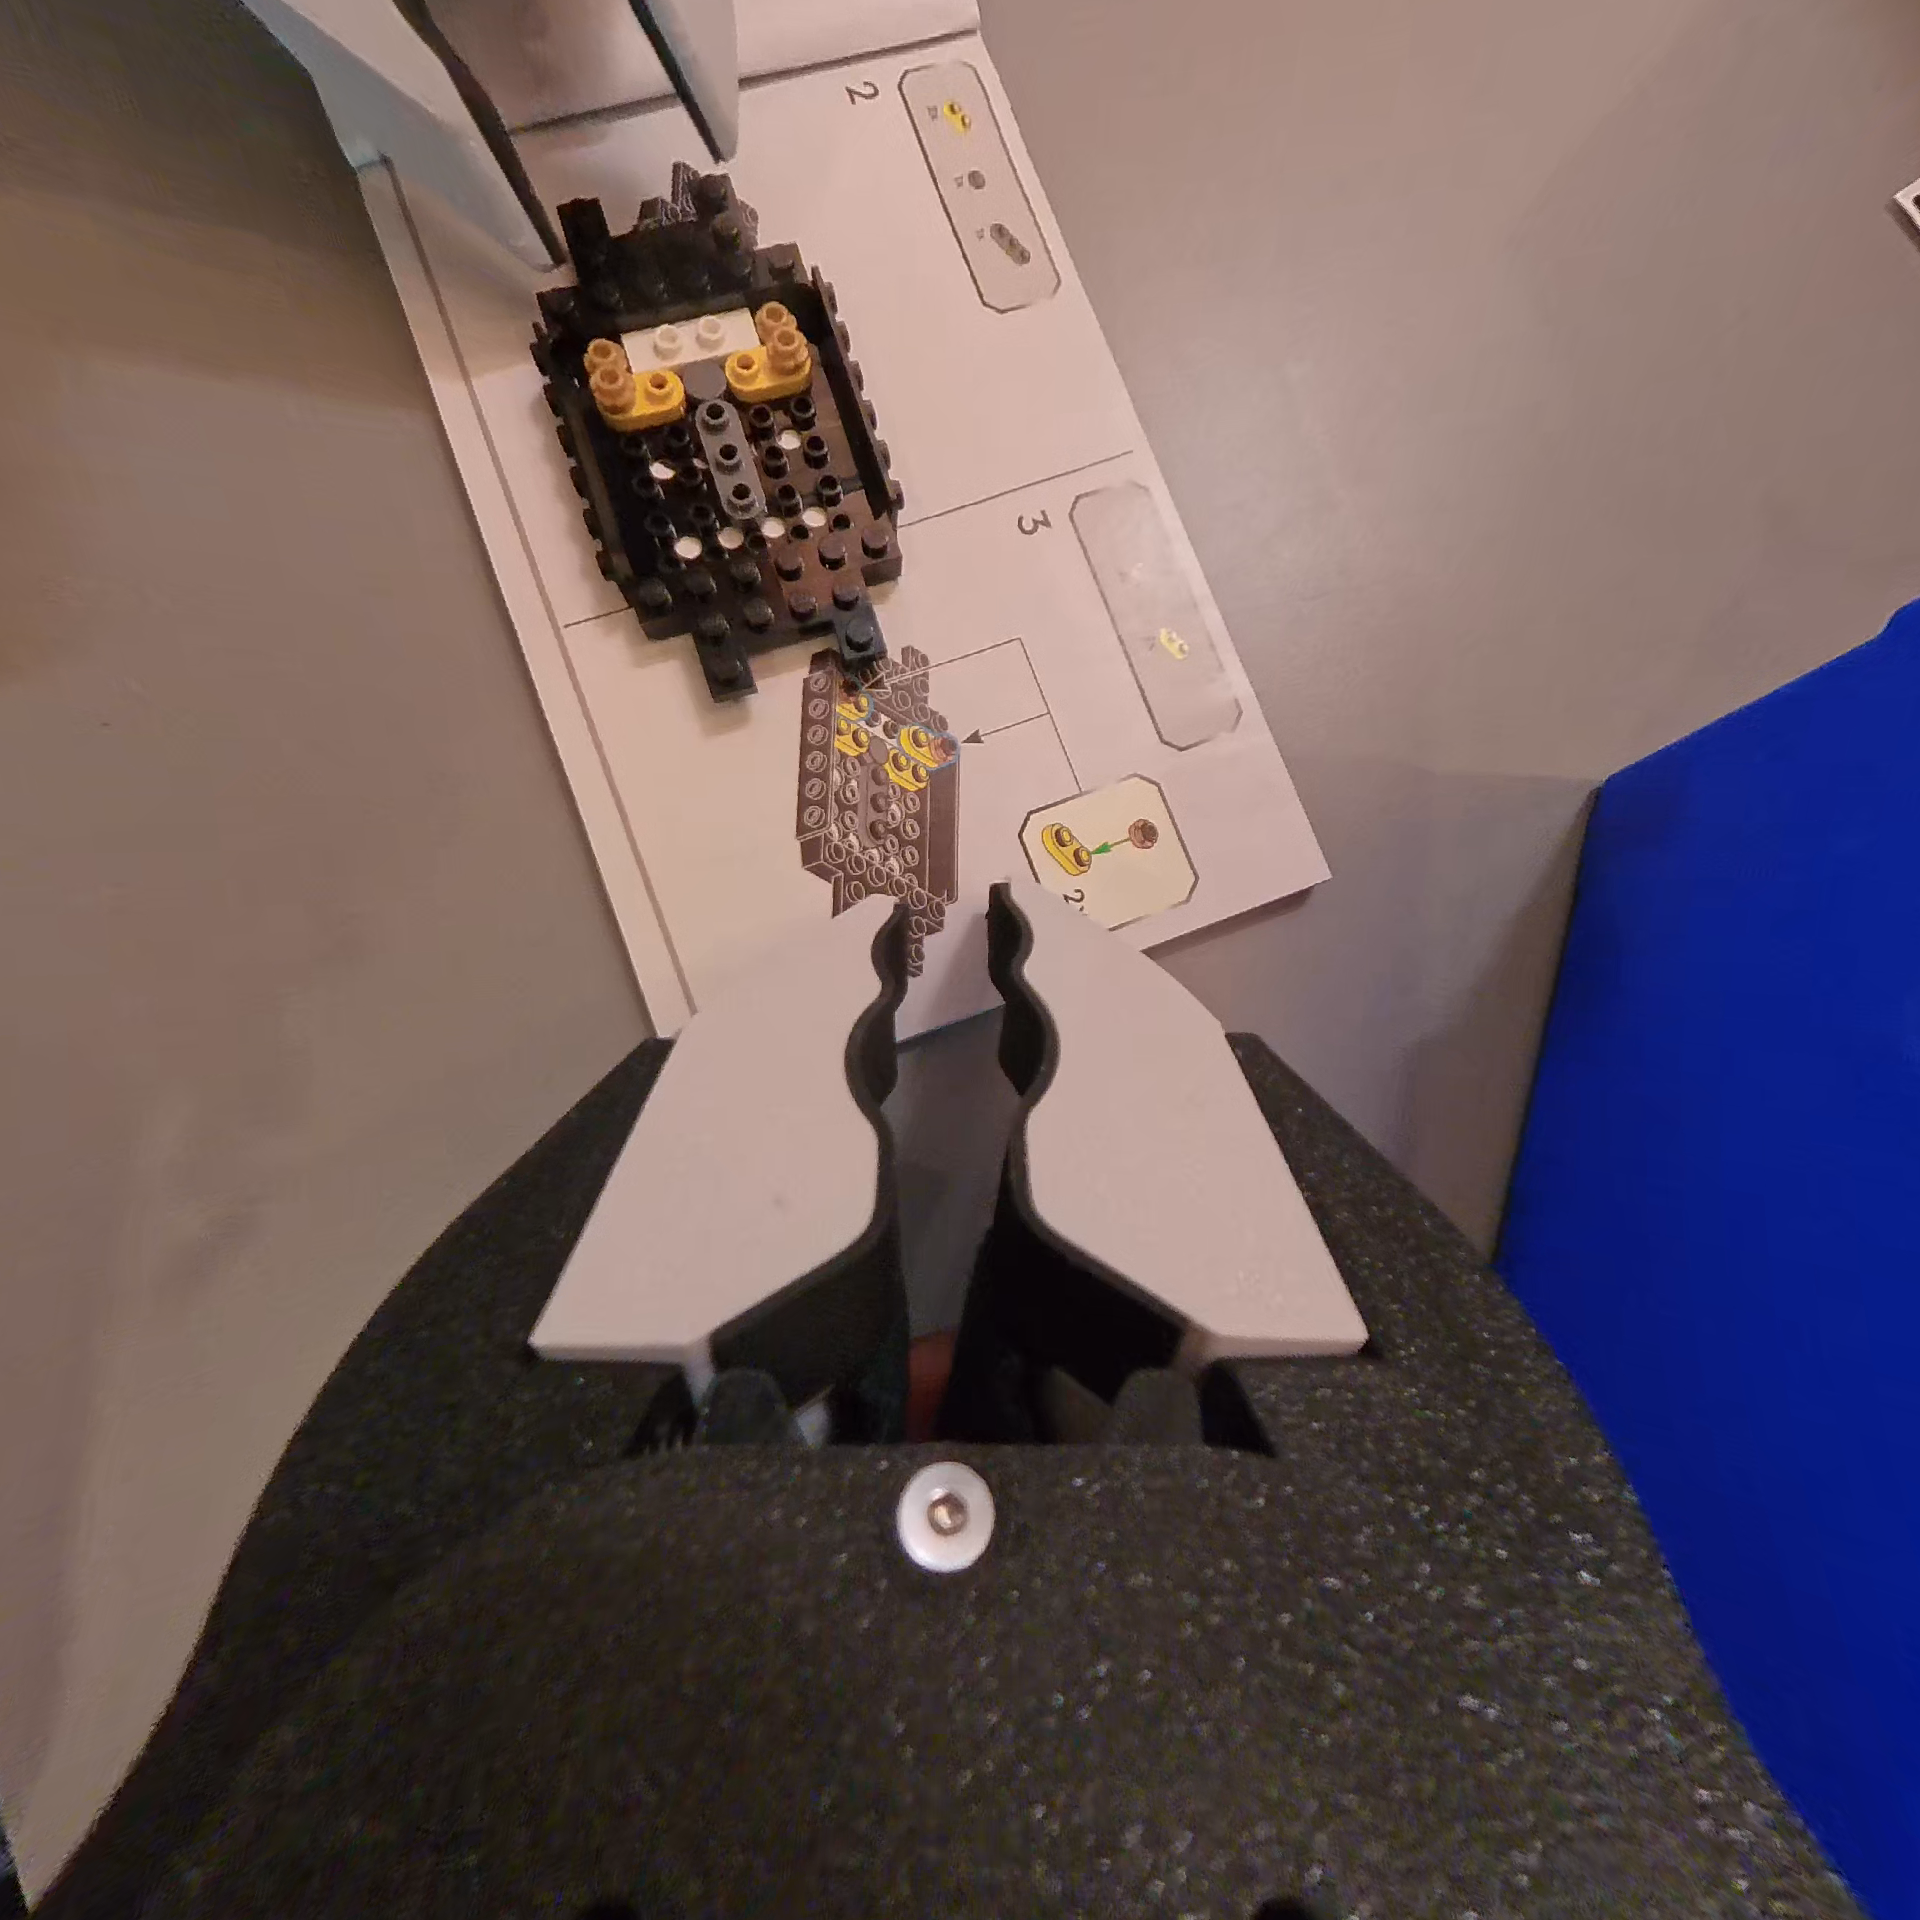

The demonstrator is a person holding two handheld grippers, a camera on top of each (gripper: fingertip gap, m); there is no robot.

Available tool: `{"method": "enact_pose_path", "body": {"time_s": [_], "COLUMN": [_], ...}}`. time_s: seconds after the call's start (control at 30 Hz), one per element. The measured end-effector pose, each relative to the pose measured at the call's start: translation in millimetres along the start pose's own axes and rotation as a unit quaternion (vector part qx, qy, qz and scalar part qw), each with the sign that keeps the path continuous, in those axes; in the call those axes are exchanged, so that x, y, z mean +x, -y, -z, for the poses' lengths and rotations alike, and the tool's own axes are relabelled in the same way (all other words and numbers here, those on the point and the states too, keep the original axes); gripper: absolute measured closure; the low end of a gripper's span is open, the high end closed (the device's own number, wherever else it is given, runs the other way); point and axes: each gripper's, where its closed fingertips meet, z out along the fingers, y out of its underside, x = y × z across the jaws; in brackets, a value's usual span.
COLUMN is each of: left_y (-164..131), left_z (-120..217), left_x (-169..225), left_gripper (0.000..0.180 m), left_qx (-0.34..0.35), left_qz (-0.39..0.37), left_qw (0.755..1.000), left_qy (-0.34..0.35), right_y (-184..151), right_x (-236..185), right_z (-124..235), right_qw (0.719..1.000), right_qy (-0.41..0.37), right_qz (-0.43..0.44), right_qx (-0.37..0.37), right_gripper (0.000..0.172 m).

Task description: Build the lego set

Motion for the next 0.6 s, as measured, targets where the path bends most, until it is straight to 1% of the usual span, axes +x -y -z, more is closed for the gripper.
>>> {"method": "enact_pose_path", "body": {"time_s": [0.07, 0.13, 0.2, 0.27, 0.3, 0.33, 0.4, 0.43, 0.5, 0.53, 0.57, 0.6], "left_y": [-0.6, -0.3, 3.9, 22.0, 39.2, 62.0, 121.9, 159.9, 231.3, 261.1, 284.4, 302.4], "left_z": [0.4, 1.3, 4.4, 10.0, 12.3, 14.1, 18.5, 22.4, 33.4, 39.9, 45.7, 50.2], "left_x": [-1.3, -5.4, -19.9, -38.2, -42.2, -42.9, -35.9, -23.1, 11.3, 35.5, 58.3, 77.5], "left_gripper": [0.15, 0.15, 0.15, 0.151, 0.15, 0.149, 0.139, 0.136, 0.132, 0.13, 0.128, 0.127], "left_qx": [-0.001, -0.001, -0.002, 0.006, 0.02, 0.034, 0.063, 0.085, 0.107, 0.11, 0.109, 0.111], "left_qz": [0.011, 0.037, 0.098, 0.19, 0.229, 0.252, 0.251, 0.232, 0.183, 0.144, 0.108, 0.071], "left_qw": [1.0, 0.999, 0.994, 0.979, 0.971, 0.966, 0.966, 0.968, 0.972, 0.973, 0.974, 0.976], "left_qy": [0.001, 0.007, 0.038, 0.074, 0.071, 0.055, 0.01, -0.031, -0.103, -0.14, -0.165, -0.174], "right_y": [-0.1, -0.2, -0.3, -0.3, -0.3, -0.2, -0.3, -0.3, -0.4, -0.5, -0.8, -1.1], "right_x": [-0.1, -0.3, -0.3, -0.8, -1.0, -1.2, -1.4, -1.4, -1.4, -1.4, -1.4, -1.5], "right_z": [-0.1, -0.2, -0.2, -0.3, -0.4, -0.4, -0.4, -0.4, -0.5, -0.5, -0.4, -0.2], "right_qw": [1.0, 1.0, 1.0, 1.0, 1.0, 1.0, 1.0, 1.0, 1.0, 0.999, 0.999, 0.999], "right_qy": [0.002, 0.004, 0.006, 0.007, 0.008, 0.008, 0.009, 0.009, 0.011, 0.012, 0.013, 0.014], "right_qz": [-0.002, -0.006, -0.011, -0.015, -0.016, -0.017, -0.02, -0.022, -0.028, -0.032, -0.035, -0.038], "right_qx": [0.001, 0.001, -0.001, -0.005, -0.005, -0.004, -0.005, -0.005, -0.002, -0.001, -0.001, -0.003], "right_gripper": [0.157, 0.157, 0.157, 0.158, 0.159, 0.159, 0.159, 0.159, 0.159, 0.159, 0.159, 0.159]}}
